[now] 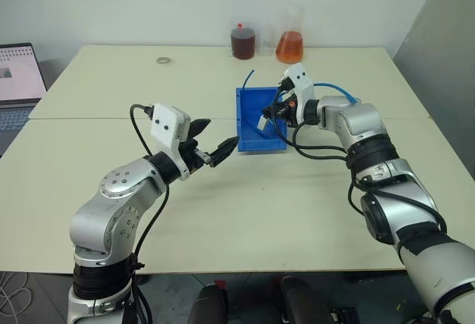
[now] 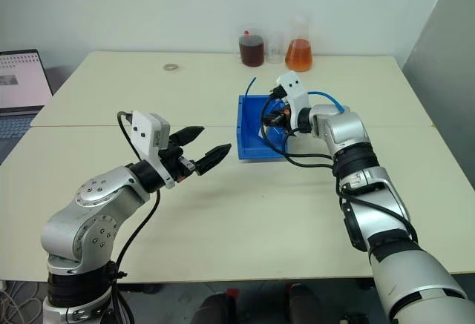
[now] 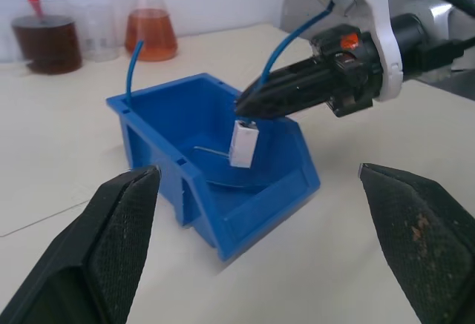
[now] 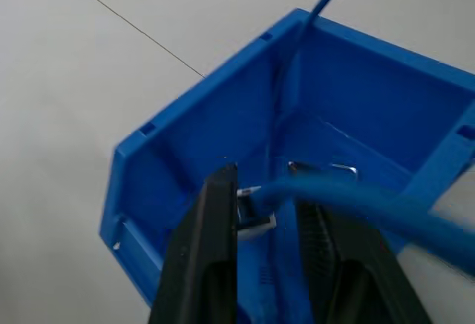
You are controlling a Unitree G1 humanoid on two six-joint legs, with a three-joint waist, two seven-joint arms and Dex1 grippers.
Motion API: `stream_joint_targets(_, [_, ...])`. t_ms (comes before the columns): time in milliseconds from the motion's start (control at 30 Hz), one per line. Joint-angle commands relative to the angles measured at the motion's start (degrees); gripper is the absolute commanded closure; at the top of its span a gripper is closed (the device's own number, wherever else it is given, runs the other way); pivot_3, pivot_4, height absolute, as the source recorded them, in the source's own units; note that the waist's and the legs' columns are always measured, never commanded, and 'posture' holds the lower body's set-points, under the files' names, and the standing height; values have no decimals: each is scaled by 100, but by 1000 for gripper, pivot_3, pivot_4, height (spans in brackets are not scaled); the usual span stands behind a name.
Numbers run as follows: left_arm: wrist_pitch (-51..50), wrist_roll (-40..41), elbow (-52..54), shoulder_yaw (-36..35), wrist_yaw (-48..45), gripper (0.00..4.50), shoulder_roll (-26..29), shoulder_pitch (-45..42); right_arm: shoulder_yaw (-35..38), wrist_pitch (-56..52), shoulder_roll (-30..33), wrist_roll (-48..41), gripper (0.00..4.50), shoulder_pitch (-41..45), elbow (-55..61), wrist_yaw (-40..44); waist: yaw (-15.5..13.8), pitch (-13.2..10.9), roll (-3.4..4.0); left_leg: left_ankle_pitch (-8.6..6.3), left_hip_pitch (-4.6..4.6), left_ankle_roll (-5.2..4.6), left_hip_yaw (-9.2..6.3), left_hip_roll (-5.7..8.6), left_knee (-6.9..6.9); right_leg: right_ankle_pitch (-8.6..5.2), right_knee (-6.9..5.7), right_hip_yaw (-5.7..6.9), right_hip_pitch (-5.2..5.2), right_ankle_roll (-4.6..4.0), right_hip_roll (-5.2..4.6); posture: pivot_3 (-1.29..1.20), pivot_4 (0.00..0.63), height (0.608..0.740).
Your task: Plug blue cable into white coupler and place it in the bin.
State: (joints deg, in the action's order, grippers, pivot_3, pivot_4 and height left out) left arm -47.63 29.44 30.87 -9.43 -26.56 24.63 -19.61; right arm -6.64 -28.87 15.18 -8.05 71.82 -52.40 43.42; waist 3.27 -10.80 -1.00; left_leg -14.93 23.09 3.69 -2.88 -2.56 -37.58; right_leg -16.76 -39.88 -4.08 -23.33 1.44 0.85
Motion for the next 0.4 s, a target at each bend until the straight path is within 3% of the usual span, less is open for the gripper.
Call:
stream_joint_targets(33, [11,163,304,-132,99,0,54,81,225,492,-34,62,2307,499,-433,-71,1,0,0,0,-1,0,1,0,1,0,1,0,0,0,0,0,150,740])
stream_joint_targets(200, [52,243,245,-133,257,0,-27,40,337,699,83,157,1088,695,-772,-229,-4,0,0,0,-3,0,-1,3,4,0,0,1,1,0,-1,0,150,740])
stream_joint_targets(333, [40,212,144,-84,361,0,-2,50,317,328,329,180,295,467,-258,47,-14,0,0,0,-2,1,-1,4,1,0,-1,1,3,0,-2,0,150,740])
stream_joint_targets(400, [119,159,69,-96,389,0,25,52,277,-41,501,138,295,204,282,265,-16,0,0,0,-2,1,-1,4,2,0,0,1,3,0,-2,0,150,740])
